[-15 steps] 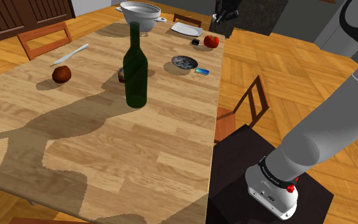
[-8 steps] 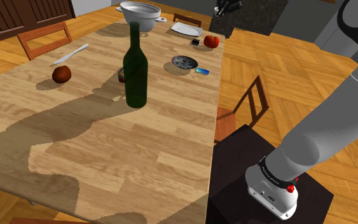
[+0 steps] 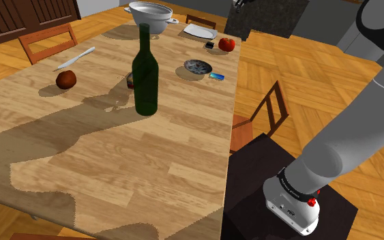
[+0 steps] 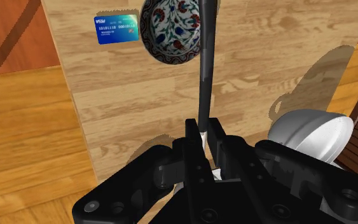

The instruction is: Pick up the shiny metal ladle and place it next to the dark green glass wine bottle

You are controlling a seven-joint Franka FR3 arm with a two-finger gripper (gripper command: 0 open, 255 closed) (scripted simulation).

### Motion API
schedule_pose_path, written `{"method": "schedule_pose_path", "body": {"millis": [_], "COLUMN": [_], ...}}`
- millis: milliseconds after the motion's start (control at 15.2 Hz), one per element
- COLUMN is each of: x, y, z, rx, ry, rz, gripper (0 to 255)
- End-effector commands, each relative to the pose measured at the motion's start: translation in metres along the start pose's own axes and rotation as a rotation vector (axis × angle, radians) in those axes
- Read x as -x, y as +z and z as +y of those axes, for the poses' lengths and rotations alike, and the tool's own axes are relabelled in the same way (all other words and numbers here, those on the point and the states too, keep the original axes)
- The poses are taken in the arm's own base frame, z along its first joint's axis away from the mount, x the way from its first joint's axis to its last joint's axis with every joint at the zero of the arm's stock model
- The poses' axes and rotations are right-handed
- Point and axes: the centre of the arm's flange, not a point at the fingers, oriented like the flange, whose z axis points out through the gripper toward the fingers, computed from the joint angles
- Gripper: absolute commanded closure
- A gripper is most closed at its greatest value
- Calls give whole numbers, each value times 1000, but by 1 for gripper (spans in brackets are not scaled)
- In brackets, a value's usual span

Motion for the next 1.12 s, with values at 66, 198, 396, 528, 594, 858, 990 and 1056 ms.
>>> {"method": "schedule_pose_path", "body": {"millis": [66,198,396,528,594,858,990,1056], "x": [-4,-6,-10,-12,-12,40,65,78], "y": [-14,-24,-38,-48,-48,-59,-65,-67], "z": [-5,-9,-14,-17,-17,-20,-22,-22], "rx": [0,0,0,0,0,0,0,0], "ry": [0,0,0,0,0,0,0,0], "rz": [0,0,0,0,0,0,0,0], "gripper": [255,255,255,255,255,255,255,255]}}
